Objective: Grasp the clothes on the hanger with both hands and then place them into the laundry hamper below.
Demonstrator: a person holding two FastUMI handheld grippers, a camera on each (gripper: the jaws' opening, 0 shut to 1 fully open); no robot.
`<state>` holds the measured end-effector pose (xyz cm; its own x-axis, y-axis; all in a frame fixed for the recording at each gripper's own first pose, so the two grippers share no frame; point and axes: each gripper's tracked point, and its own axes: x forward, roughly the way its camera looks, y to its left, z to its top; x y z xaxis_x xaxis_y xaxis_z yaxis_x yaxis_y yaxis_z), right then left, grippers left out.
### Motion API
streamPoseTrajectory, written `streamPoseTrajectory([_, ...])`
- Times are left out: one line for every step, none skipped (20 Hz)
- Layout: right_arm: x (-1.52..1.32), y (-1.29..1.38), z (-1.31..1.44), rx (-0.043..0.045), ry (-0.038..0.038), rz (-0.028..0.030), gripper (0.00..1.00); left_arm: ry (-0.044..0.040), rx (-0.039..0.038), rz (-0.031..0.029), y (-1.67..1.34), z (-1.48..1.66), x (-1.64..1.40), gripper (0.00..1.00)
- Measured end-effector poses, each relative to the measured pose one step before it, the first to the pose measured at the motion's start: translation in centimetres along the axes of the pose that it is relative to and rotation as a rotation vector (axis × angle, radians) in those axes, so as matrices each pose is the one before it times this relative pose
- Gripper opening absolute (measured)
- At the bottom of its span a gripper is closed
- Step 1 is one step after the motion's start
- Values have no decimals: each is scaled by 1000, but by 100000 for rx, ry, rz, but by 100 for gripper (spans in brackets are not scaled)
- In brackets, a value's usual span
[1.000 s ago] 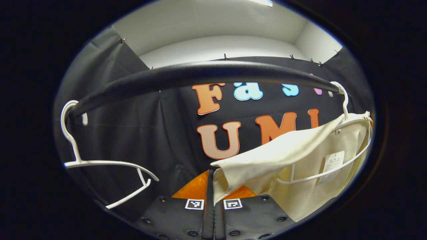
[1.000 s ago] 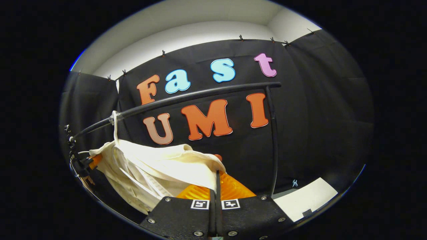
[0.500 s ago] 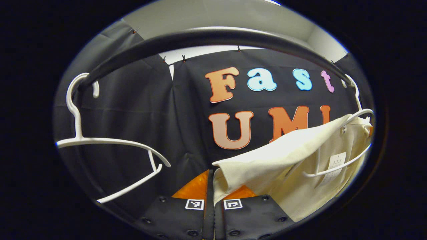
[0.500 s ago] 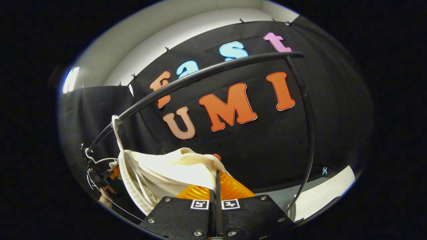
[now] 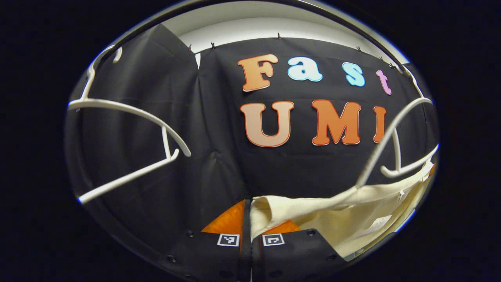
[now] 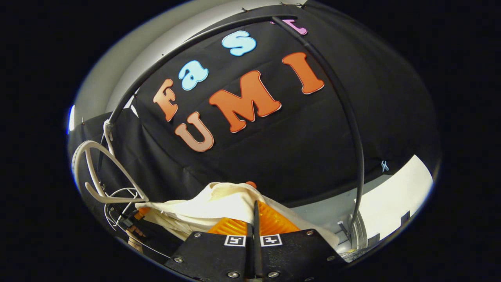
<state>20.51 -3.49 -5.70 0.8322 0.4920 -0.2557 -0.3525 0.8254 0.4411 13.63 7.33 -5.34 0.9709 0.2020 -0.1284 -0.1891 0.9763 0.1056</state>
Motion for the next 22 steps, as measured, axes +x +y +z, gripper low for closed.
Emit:
streamPoseTrajectory([-434,-670,-1033,-436,743,-1839,0,1651,1903,-88,2,-999,21,7])
streamPoseTrajectory([-183,-498,-981,-42,523,-1512,0,1290,1321,-300,-123,-1186,29,7])
streamPoseTrajectory([-161,-242,-504,224,60,-1074,0,1298,259,-500,-206,-889,17,7])
streamPoseTrajectory([-60,-199,-554,-27,-70,-1348,0,1305,-244,-498,21,-773,-149,7])
streamPoseTrajectory([0,-162,-783,-459,9,-1646,0,1283,-308,-226,102,-603,-209,7])
streamPoseTrajectory([68,-170,-673,-524,292,-1253,0,1053,-138,-213,-27,-687,-90,7])
streamPoseTrajectory([-199,-332,-963,-527,785,-1428,0,1055,369,-367,-125,-445,-51,7])
streamPoseTrajectory([114,-106,-1011,-274,946,-1601,0,606,-365,-963,-175,-232,456,7])
streamPoseTrajectory([290,-6,-956,242,804,-1166,0,804,-318,-992,-153,-283,130,7])
streamPoseTrajectory([268,-84,-874,593,1016,-794,0,975,-127,-831,-356,-773,-397,7])
streamPoseTrajectory([91,62,-885,745,914,-617,0,1072,42,-898,-362,-777,-286,7])
streamPoseTrajectory([239,209,-883,622,837,-410,0,918,36,-1262,-335,-837,-348,7])
streamPoseTrajectory([251,151,-1091,430,750,-329,0,875,85,-1362,-404,-484,-94,8])
streamPoseTrajectory([520,211,-1022,240,812,-463,0,914,400,-1403,-458,-440,186,7])
streamPoseTrajectory([545,504,-882,131,809,-662,0,984,333,-1451,-585,-520,100,7])
streamPoseTrajectory([749,627,-801,-26,587,-500,0,1011,172,-1489,-579,-626,122,8])
streamPoseTrajectory([517,688,-788,-142,422,-242,0,893,129,-1421,-560,-594,146,7])
streamPoseTrajectory([761,882,-752,-2,164,-107,0,759,109,-1489,-448,-370,75,7])
streamPoseTrajectory([616,817,-1058,568,269,200,0,715,-89,-1214,-419,-367,220,7])
streamPoseTrajectory([850,904,-1032,873,760,571,0,705,-833,-1412,-386,-519,287,7])
streamPoseTrajectory([777,882,-1317,1361,884,764,0,918,-2106,-1735,-517,-430,237,7])
streamPoseTrajectory([1009,1054,-1097,1637,1166,905,0,1103,-1806,-1944,-556,-224,351,7])
